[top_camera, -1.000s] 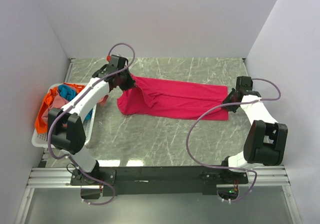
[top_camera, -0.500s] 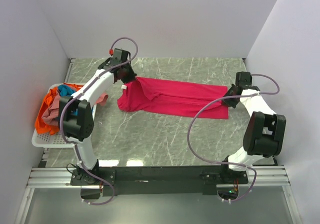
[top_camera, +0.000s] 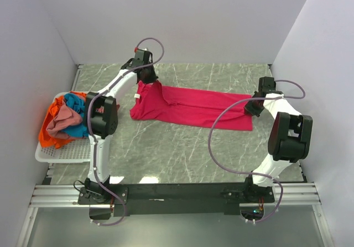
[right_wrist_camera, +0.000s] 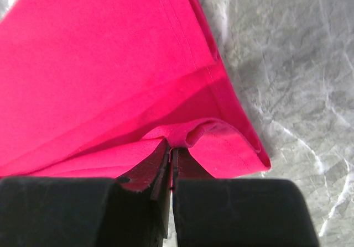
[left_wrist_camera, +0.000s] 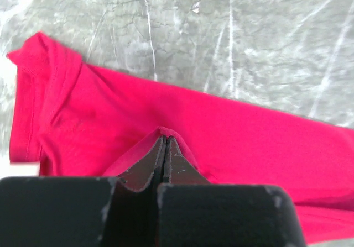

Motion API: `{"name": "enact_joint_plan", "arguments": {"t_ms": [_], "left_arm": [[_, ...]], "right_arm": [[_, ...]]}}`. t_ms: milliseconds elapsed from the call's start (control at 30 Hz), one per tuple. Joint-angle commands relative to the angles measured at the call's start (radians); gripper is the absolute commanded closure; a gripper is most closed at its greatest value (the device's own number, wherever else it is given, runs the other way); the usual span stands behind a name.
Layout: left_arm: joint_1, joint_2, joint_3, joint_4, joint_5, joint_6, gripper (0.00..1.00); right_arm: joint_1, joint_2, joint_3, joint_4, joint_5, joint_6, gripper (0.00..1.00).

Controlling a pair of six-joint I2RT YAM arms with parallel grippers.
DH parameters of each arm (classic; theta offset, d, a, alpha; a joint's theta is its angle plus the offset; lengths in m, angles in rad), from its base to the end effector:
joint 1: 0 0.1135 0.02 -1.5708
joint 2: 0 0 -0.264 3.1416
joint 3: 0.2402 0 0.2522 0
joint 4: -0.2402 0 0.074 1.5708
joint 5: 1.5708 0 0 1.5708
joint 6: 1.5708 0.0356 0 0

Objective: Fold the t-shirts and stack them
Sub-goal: Fold the tshirt

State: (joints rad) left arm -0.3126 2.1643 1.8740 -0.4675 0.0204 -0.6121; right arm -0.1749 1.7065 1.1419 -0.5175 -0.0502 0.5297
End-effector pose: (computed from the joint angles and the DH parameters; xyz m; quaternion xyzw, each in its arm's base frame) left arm 0.4747 -0.1542 0.2444 -0.1330 0.9088 -0.1847 0.3497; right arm 0.3412 -0.0585 0.1980 0.3290 0.9125 0.0666 0.2338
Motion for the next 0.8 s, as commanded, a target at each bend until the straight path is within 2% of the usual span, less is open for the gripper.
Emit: {"name": "enact_joint_plan", "arguments": {"t_ms": [0, 67, 133, 167, 200, 267, 300, 367, 400, 500, 700, 767], "left_arm": [[0.004, 0.069, 0.112, -0.026, 0.021, 0.084, 0.99], [0.004, 0.095, 0.148, -0.040, 0.039, 0.106, 0.99], [0.003, 0.127, 0.198, -0.068, 0.035, 0.112, 0.92], [0.004, 0.134, 0.206, -0.082, 0.033, 0.117, 0.84], [0.004, 0.135, 0.208, -0.082, 0.030, 0.120, 0.61], [0.004, 0.134, 0.205, -0.083, 0.004, 0.120, 0.34], [0.004, 0.134, 0.209, -0.089, -0.002, 0.120, 0.27], [0.004, 0.127, 0.221, -0.105, -0.008, 0.121, 0.20], [0.004, 0.120, 0.220, -0.109, -0.008, 0.120, 0.13], [0.004, 0.033, 0.105, -0.070, 0.016, 0.104, 0.01], [-0.014, -0.124, -0.183, 0.045, 0.202, 0.022, 0.01], [-0.045, -0.142, -0.229, 0.090, 0.239, -0.008, 0.01]], "right_arm": [[-0.006, 0.018, 0.059, 0.017, 0.033, -0.011, 0.96], [-0.008, 0.027, 0.064, 0.016, 0.033, -0.010, 0.95], [-0.006, 0.034, 0.071, 0.007, 0.038, -0.008, 0.91], [-0.006, 0.036, 0.074, 0.005, 0.039, -0.007, 0.87], [-0.006, 0.036, 0.078, 0.004, 0.042, -0.007, 0.83], [-0.006, 0.038, 0.084, -0.006, 0.049, -0.002, 0.73], [-0.006, 0.038, 0.090, -0.006, 0.049, 0.000, 0.64], [-0.006, 0.035, 0.094, -0.016, 0.049, 0.003, 0.43], [-0.008, 0.032, 0.097, -0.019, 0.049, 0.003, 0.39], [-0.006, 0.009, 0.085, -0.026, 0.049, 0.004, 0.31], [-0.006, -0.061, 0.012, 0.000, -0.002, -0.003, 0.24], [-0.005, -0.076, -0.005, 0.008, -0.013, -0.010, 0.23]]}}
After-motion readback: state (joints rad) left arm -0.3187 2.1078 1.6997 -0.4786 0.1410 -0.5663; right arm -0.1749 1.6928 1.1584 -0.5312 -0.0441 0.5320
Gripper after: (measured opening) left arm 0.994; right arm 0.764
